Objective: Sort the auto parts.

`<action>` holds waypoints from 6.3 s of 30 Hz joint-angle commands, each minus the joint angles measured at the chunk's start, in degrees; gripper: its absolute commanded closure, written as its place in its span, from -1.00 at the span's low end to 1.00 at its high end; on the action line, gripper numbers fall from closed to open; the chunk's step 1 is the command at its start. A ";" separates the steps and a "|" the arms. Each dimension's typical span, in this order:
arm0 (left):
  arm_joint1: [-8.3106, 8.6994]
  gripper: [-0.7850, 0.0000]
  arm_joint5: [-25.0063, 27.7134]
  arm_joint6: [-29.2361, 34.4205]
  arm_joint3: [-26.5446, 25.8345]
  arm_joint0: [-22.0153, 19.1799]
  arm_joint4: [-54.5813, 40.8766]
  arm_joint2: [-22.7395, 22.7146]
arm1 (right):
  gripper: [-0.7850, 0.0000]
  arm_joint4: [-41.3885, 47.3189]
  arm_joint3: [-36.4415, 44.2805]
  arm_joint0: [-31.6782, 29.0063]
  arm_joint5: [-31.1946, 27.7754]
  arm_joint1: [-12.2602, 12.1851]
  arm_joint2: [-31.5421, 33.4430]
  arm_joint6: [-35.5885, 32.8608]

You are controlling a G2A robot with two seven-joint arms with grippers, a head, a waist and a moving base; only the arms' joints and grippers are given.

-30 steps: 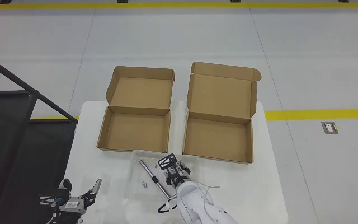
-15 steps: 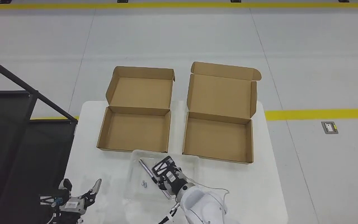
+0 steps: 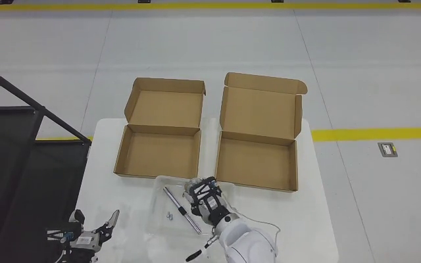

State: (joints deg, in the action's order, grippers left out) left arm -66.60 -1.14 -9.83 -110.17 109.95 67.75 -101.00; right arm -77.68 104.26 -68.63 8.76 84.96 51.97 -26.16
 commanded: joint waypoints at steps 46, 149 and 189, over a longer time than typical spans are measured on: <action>0.00 -1.00 0.00 0.00 0.00 0.00 0.00 0.00 | -1.00 2.90 -50.71 29.07 14.11 6.73 8.40 2.95; 0.00 -1.00 0.00 0.00 0.00 0.00 0.00 0.00 | 1.00 -11.64 -31.46 18.30 -13.44 11.23 -4.89 -46.95; 0.00 -1.00 0.00 0.00 0.00 0.00 0.00 0.00 | 1.00 -20.24 -25.00 20.13 3.26 8.69 20.41 -35.68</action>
State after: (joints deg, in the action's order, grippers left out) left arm -66.60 -1.14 -9.83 -110.17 109.95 67.75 -101.00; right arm -98.64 79.93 -48.72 12.26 93.65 72.09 -61.83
